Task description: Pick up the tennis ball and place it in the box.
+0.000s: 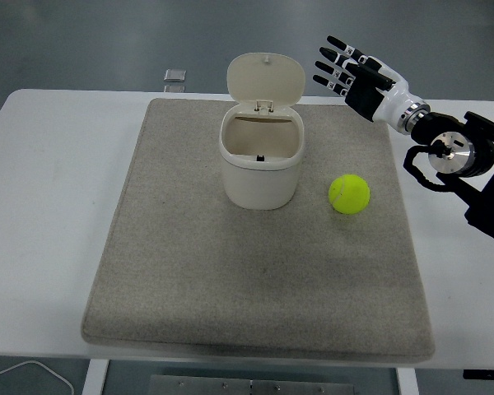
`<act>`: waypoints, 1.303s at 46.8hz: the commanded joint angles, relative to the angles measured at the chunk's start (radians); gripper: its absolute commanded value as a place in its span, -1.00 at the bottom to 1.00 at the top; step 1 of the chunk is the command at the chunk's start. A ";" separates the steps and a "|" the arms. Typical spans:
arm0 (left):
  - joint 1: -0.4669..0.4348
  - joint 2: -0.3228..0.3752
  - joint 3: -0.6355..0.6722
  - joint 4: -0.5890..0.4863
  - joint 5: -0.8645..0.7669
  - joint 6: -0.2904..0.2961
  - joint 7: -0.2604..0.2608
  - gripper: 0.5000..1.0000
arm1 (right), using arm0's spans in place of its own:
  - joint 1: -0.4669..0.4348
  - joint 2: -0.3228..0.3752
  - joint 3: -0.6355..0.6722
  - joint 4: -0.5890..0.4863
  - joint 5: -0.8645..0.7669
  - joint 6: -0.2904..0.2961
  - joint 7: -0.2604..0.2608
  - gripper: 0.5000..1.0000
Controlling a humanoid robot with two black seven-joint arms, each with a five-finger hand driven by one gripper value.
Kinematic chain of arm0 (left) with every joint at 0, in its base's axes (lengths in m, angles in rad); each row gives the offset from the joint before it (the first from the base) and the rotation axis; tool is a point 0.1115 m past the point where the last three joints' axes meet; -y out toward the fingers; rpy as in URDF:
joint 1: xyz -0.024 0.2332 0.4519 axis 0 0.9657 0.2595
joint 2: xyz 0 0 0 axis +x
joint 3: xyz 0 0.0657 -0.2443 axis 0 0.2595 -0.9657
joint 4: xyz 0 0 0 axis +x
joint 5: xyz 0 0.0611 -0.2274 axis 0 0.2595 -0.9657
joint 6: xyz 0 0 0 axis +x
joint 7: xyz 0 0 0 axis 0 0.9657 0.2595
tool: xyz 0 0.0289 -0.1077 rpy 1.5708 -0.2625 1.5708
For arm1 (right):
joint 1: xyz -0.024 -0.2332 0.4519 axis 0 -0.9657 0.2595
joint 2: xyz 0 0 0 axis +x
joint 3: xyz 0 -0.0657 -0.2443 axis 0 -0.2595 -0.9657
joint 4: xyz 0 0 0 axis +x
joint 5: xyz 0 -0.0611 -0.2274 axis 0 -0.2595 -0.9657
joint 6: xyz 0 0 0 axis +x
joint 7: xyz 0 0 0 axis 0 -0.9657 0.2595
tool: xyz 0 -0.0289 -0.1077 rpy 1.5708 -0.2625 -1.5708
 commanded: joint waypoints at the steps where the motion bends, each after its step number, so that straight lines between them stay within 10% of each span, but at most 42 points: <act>1: 0.000 0.000 0.000 -0.001 0.000 0.000 0.000 0.99 | -0.002 -0.005 -0.003 -0.001 -0.002 -0.017 0.003 0.69; 61: 0.000 0.000 0.000 -0.001 0.000 0.000 0.000 0.99 | 0.036 -0.064 -0.058 0.017 -0.443 0.030 0.009 0.69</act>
